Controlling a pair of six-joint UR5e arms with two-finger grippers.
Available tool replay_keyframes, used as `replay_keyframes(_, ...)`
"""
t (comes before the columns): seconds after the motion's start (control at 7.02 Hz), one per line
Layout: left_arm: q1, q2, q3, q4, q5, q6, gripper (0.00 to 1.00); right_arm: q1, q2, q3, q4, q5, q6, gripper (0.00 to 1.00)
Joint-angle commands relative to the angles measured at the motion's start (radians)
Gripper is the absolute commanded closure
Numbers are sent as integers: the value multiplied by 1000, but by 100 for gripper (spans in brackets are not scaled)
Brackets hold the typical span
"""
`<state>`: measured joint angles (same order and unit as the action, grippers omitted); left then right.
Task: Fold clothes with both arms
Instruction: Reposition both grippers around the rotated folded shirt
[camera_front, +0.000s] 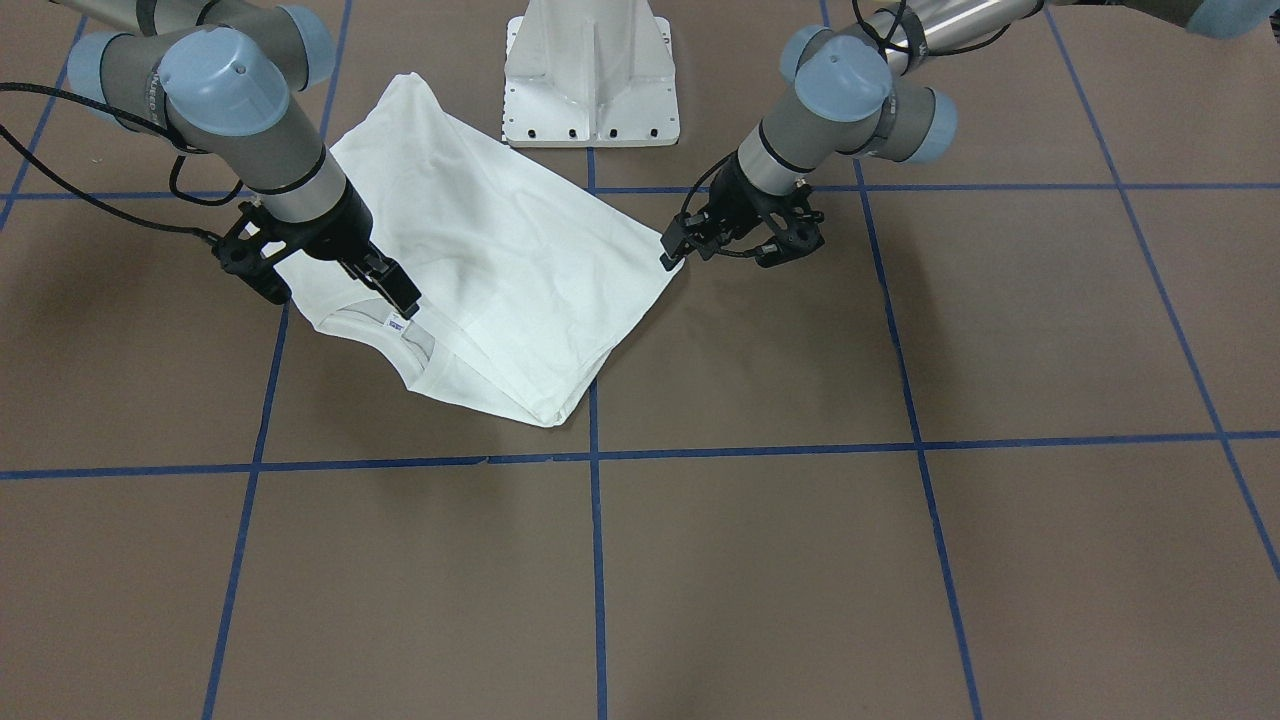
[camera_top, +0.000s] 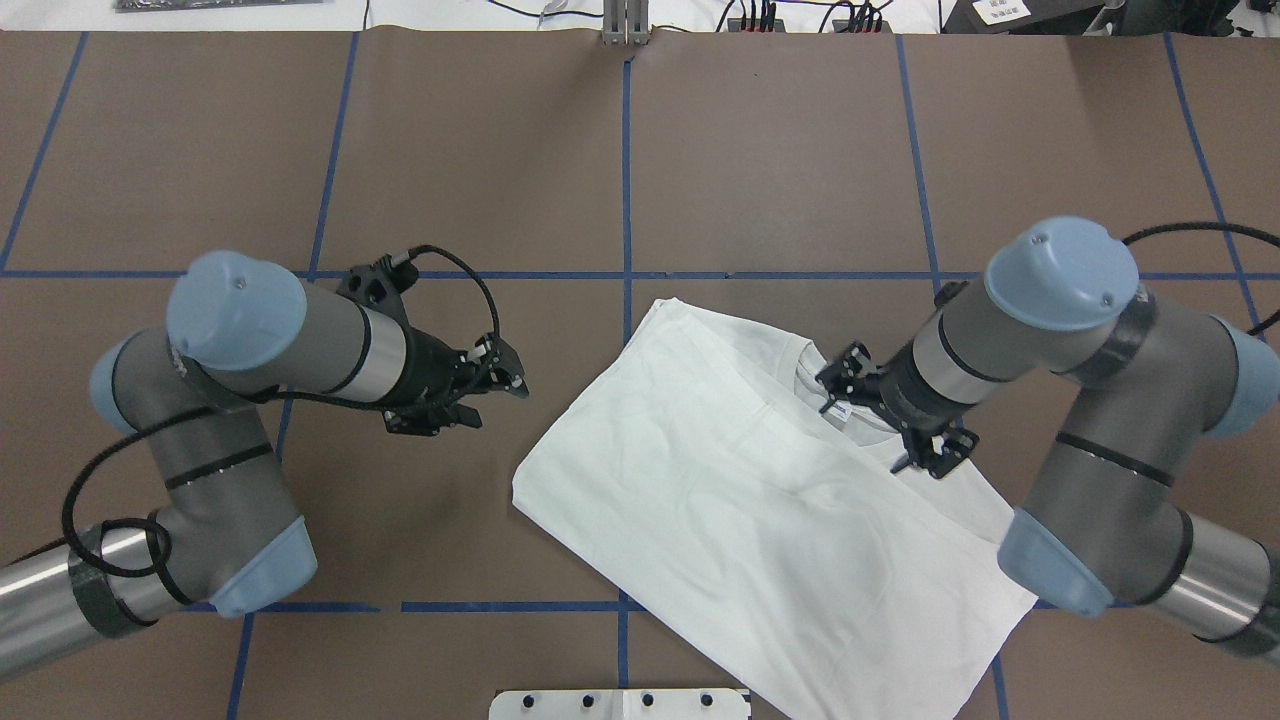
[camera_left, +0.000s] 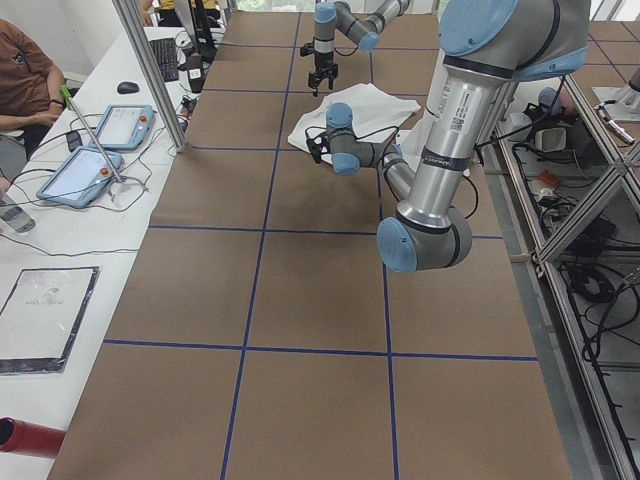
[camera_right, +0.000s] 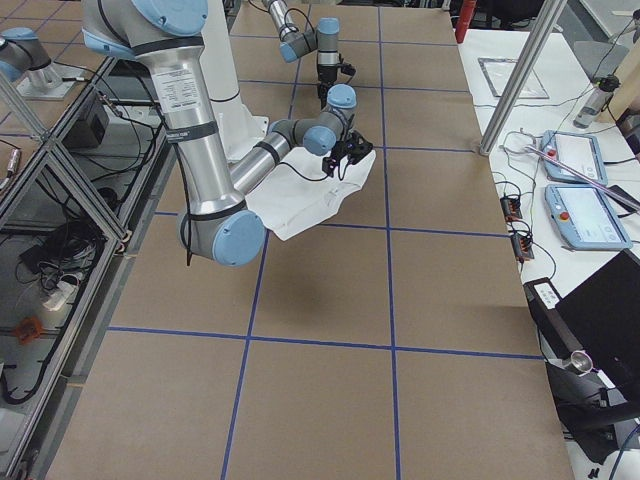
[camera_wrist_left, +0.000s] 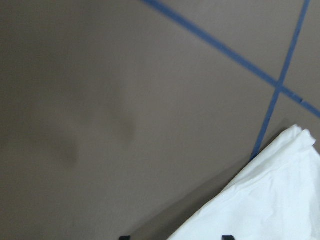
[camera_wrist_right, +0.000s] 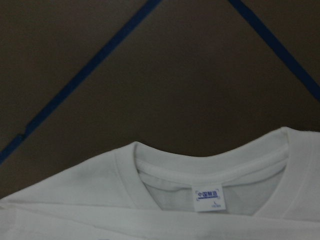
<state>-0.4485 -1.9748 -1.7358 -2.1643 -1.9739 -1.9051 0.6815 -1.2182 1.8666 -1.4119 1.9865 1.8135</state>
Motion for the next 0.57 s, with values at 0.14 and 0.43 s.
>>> replay_keyframes(0.14,68,-1,-1,34,13,-52,32,38,23,-17,1,-49,-80,0)
replay_keyframes(0.43,68,-6,4,34,47,-48,35,40,14,-17,1,-48,-80,0)
